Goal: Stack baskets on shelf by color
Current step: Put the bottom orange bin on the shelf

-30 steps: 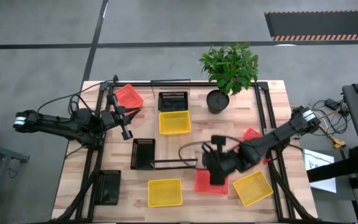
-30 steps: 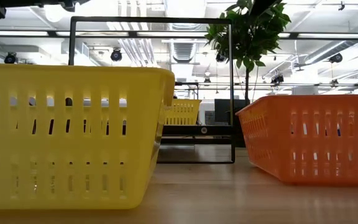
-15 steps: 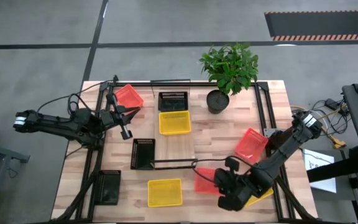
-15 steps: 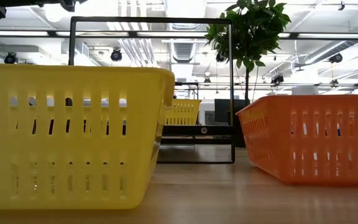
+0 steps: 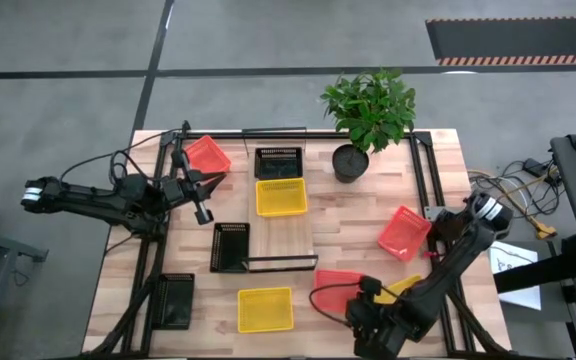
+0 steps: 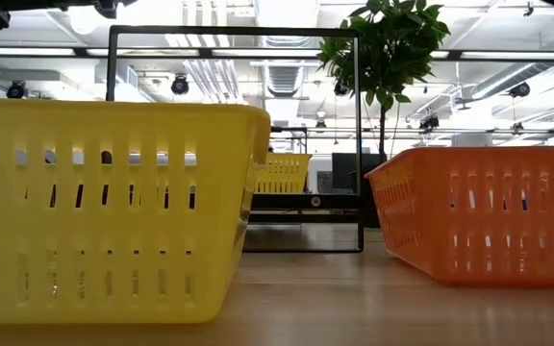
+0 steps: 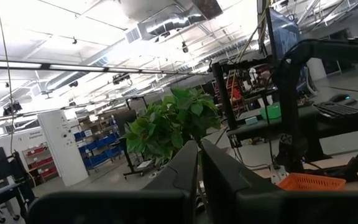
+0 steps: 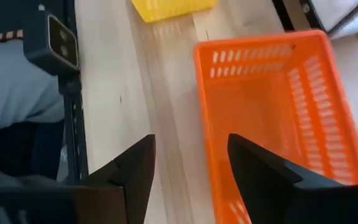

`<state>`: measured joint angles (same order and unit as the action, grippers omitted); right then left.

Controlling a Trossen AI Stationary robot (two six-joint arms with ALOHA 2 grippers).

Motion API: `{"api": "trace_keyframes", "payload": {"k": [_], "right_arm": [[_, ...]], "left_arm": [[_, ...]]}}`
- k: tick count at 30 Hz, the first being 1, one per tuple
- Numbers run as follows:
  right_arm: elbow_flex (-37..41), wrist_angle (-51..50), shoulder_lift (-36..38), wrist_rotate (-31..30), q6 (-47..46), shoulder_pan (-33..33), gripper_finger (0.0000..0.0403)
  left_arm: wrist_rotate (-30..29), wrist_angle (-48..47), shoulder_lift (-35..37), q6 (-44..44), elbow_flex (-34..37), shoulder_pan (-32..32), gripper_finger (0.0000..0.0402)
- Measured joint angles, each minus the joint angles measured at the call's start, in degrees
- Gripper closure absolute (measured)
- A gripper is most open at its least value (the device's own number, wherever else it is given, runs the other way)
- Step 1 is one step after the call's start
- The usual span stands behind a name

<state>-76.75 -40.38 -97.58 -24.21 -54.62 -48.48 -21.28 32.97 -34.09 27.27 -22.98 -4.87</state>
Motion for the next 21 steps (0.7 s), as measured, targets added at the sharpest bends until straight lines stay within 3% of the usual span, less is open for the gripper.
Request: {"api": "trace_keyframes", "payload": {"k": [15, 21], "right_arm": [[2.34, -1.01, -6.56, 0.13, -0.27, 0.09, 0.0232], [2.44, -0.81, -7.87, 0.11, 1.07, 0.12, 0.0300]], "left_arm": [[0.00, 0.02, -0.02, 0.00, 0.00, -0.01, 0.0395], [-0.01, 0.02, -0.01, -0.01, 0.00, 0.00, 0.0395]]}}
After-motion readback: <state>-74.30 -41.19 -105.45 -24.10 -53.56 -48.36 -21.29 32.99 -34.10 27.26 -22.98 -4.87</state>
